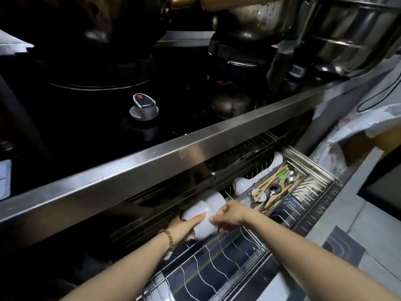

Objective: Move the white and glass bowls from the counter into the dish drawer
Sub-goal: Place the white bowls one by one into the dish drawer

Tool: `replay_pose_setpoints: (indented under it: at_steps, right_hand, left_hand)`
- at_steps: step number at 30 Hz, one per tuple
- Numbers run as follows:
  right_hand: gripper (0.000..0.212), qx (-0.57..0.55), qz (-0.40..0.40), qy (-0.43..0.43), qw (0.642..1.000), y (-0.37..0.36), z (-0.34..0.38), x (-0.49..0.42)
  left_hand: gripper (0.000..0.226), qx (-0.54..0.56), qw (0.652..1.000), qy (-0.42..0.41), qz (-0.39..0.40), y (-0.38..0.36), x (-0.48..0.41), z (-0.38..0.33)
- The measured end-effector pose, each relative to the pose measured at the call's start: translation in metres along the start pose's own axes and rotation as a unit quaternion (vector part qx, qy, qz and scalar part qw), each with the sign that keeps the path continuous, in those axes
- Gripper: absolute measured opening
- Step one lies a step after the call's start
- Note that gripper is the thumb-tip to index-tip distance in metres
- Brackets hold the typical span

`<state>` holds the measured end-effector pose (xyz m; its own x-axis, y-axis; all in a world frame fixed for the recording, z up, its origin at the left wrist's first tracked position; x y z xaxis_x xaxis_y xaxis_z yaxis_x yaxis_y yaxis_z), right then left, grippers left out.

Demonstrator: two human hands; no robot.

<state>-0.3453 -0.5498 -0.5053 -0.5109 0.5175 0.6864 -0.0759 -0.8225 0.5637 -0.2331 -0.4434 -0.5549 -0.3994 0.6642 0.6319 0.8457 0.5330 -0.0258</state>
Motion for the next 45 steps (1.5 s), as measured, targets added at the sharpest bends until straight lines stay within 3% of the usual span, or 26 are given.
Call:
replay_pose_setpoints:
  at_steps: [4, 8, 12, 17, 20, 24, 28, 32, 36, 41, 45]
  right_hand:
    - [0.02, -0.029, -0.009, -0.017, 0.999, 0.004, -0.011, -0.01]
    - [0.041, -0.053, 0.001, -0.029, 0.998, 0.002, -0.018, -0.015]
    - [0.02, -0.052, 0.002, -0.023, 0.998, 0.002, -0.017, -0.022]
    - [0.036, -0.041, -0.01, -0.02, 0.999, 0.004, -0.02, -0.024]
    - [0.042, -0.027, -0.027, -0.02, 0.999, 0.007, -0.02, -0.02]
    - [0.032, 0.008, -0.032, -0.022, 0.999, 0.012, -0.02, -0.004]
    - [0.041, 0.011, -0.077, 0.0, 0.997, 0.031, -0.011, 0.03]
    - [0.05, -0.009, -0.158, 0.049, 0.986, 0.056, 0.006, 0.087]
    - [0.057, -0.021, -0.237, 0.1, 0.966, 0.08, 0.024, 0.163]
    - [0.064, 0.024, -0.364, 0.146, 0.919, 0.117, 0.044, 0.261]
    - [0.066, 0.04, -0.432, 0.209, 0.876, 0.136, 0.079, 0.328]
  left_hand:
    - [0.07, 0.007, 1.0, -0.005, 0.0, -0.007, -0.017, 0.0]
    - [0.089, -0.015, 1.0, -0.019, -0.014, -0.007, -0.033, -0.002]
    - [0.094, -0.028, 0.999, -0.022, -0.017, -0.005, -0.039, -0.001]
    - [0.096, -0.02, 0.999, -0.035, -0.009, -0.006, -0.042, 0.003]
    - [0.094, -0.006, 0.999, -0.037, -0.01, -0.005, -0.034, 0.003]
    - [0.083, 0.004, 0.999, -0.033, -0.01, -0.005, -0.019, -0.007]
    - [0.069, -0.02, 0.998, -0.054, 0.002, -0.005, 0.014, -0.031]
    - [0.053, -0.011, 0.994, -0.103, 0.029, -0.016, 0.058, -0.067]
    - [0.052, -0.037, 0.976, -0.201, 0.073, -0.032, 0.119, -0.113]
    - [0.051, -0.108, 0.926, -0.347, 0.1, -0.035, 0.208, -0.18]
    - [0.051, -0.133, 0.873, -0.462, 0.079, -0.01, 0.29, -0.238]
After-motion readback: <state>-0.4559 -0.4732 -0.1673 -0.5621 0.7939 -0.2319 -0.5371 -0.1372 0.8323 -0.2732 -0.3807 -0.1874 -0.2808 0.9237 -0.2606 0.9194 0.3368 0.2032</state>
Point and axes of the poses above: each hand's wrist, its own x-axis away from the middle knuckle, its own y-axis out of the back of the hand, z = x × y, the point moved 8 cm from there along -x, towards the middle knuckle, and after that the axes turned 13 degrees about x, right-handed, at the moved point
